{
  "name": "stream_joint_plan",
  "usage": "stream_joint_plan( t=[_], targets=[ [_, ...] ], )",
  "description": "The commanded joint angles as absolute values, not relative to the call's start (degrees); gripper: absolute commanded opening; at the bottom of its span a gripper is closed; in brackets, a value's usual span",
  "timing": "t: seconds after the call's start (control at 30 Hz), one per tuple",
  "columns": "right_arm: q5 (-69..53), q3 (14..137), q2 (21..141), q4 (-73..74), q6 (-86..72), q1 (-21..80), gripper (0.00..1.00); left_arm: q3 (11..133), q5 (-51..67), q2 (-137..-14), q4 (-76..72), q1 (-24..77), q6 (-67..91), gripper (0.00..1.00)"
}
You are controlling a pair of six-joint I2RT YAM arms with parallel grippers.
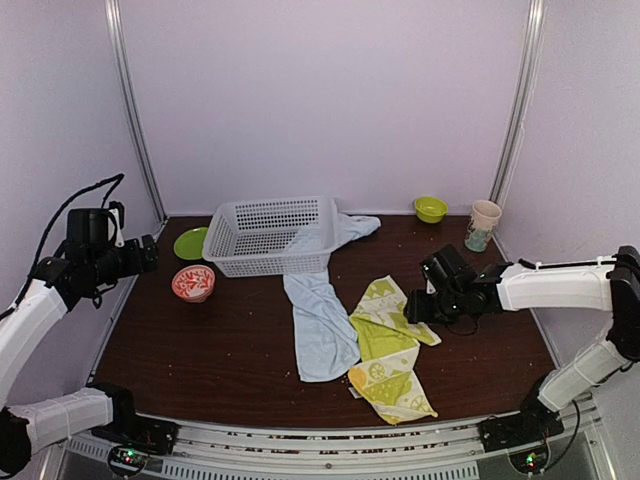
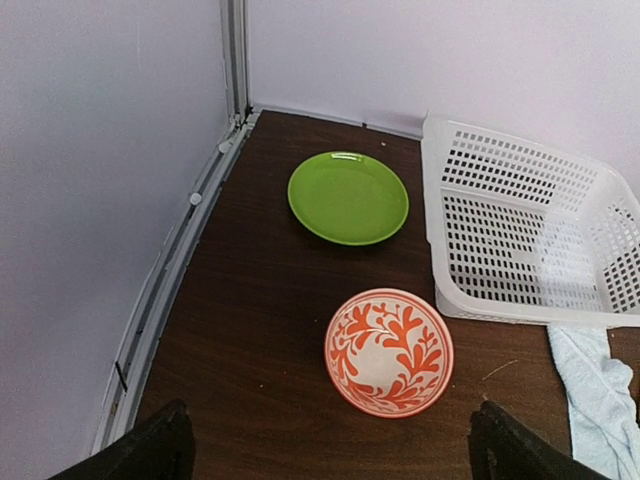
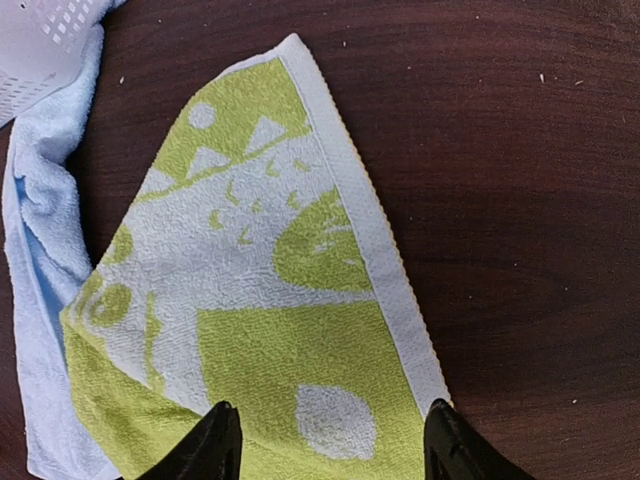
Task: Roll the towels
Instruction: Pick up the towel from the center of the board.
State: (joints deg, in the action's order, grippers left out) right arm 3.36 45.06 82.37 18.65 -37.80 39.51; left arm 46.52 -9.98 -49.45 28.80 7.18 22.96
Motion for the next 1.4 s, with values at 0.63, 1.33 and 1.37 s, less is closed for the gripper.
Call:
stream_joint_plan(
  t=[0.63,1.33,1.37],
  targets=[
    [6.33,46.61,88.71,21.32,-40.40,43.08,0.00,45.89,-4.09,-47.87,24.65,7.21,22.96,0.98],
    [10.79,64.25,67.71,32.89,-30.69,39.98,0.00,45.53,1.89,-50.14,23.46,10.05,21.27,0.97],
    [9.62,65.80,66.88,32.07,-30.15,39.99,0.00,45.53,1.75,-50.21,23.54,10.06,21.29,0.97]
  ],
)
